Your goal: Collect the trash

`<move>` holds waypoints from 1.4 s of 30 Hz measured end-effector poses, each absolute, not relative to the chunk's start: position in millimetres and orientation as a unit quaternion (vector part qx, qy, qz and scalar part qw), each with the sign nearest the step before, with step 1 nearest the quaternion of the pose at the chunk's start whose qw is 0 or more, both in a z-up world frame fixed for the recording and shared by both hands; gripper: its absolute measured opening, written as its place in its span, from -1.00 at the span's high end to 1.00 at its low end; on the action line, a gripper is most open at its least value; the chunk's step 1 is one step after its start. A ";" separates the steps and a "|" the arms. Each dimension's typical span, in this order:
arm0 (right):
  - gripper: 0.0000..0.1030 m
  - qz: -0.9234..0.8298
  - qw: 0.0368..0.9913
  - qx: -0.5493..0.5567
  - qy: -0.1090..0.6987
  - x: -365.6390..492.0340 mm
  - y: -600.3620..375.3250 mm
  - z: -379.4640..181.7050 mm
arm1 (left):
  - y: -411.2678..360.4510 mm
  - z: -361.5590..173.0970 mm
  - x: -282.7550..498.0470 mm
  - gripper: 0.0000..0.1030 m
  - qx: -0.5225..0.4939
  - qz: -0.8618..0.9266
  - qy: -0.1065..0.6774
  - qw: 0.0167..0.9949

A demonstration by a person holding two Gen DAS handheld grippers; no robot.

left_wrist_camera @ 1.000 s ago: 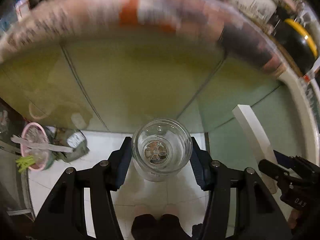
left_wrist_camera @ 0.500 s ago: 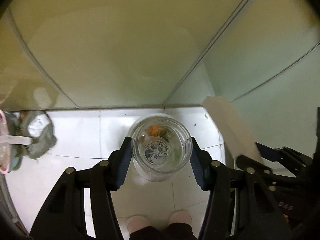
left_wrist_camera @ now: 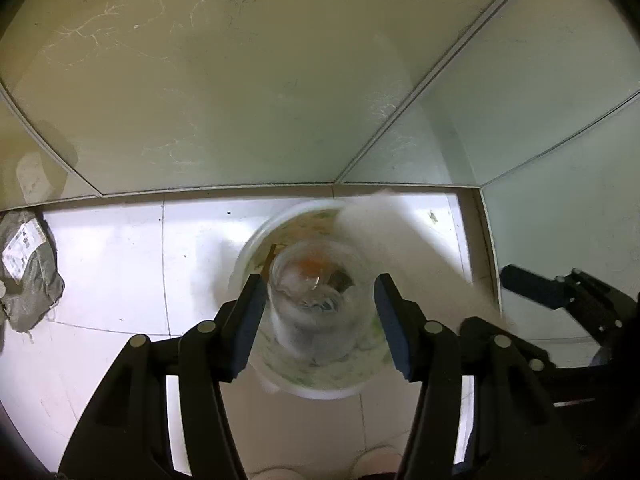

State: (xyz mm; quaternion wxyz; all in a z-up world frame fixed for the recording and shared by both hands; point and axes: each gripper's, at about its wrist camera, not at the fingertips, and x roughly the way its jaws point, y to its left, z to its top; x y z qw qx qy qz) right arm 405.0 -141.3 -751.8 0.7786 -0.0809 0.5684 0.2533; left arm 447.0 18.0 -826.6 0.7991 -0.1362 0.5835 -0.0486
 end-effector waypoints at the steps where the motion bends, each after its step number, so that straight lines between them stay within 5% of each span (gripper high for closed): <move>1: -0.11 0.253 0.779 -0.076 0.569 405.5 -142.5 -749.8 | 17.9 -826.3 446.5 -0.08 -0.135 -0.048 0.582 0.801; 10: -0.11 0.232 0.784 -0.024 0.575 408.3 -163.2 -677.2 | 17.4 -734.8 427.8 -0.08 -0.108 -0.028 0.568 0.815; 26: -0.11 0.228 0.901 -0.006 0.370 342.8 -225.8 -211.1 | -6.3 -255.7 327.4 -0.08 -0.101 0.020 0.397 0.912; 32: -0.11 0.226 0.938 -0.004 0.261 274.3 -245.7 -89.7 | -15.9 -111.4 256.1 -0.08 -0.075 0.021 0.290 0.954; 36: -0.11 0.224 0.951 0.002 0.213 221.0 -240.3 -42.3 | -24.5 -66.8 202.9 -0.08 -0.066 -0.005 0.253 0.965; 39: -0.21 0.226 0.956 0.018 0.189 180.4 -239.7 -23.9 | -36.1 -37.2 152.3 -0.24 -0.043 -0.018 0.224 0.973; 42: -0.44 0.222 0.959 0.026 0.172 141.7 -234.5 -15.8 | -40.6 -17.3 113.5 -0.65 -0.031 -0.013 0.203 0.979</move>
